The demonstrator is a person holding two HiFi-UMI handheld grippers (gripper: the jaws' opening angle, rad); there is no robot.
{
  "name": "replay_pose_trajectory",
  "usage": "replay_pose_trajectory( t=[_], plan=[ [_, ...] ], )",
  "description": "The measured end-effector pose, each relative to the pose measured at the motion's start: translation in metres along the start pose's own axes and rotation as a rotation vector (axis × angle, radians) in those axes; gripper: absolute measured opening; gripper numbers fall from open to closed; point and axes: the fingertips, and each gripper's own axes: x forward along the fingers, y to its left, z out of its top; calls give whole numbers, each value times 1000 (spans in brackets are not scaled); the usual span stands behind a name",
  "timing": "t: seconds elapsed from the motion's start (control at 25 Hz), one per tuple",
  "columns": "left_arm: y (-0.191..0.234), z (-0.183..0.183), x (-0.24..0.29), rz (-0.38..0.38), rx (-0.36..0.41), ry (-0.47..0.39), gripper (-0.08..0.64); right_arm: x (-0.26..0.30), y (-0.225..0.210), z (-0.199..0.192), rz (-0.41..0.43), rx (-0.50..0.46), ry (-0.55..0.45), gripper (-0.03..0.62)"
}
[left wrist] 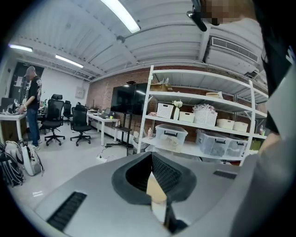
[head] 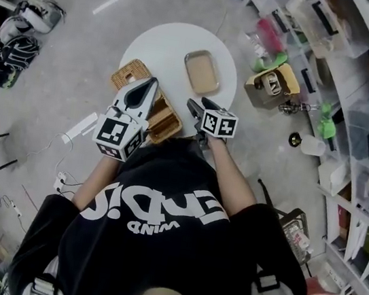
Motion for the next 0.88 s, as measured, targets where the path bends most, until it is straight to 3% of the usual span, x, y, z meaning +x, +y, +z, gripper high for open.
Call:
replay_pose_trajectory(
  t=[0.36, 0.56, 0.88],
  plan=[
    [10, -4, 1, 23, 5, 23, -2, 27, -11, -5, -1, 64, 38, 221],
    [16, -7, 2, 34, -2, 36, -2, 36, -16, -6, 14, 155, 27, 178],
    [21, -11, 8, 36, 1, 53, -2, 45, -19, -4, 16, 195, 22, 127]
  ],
)
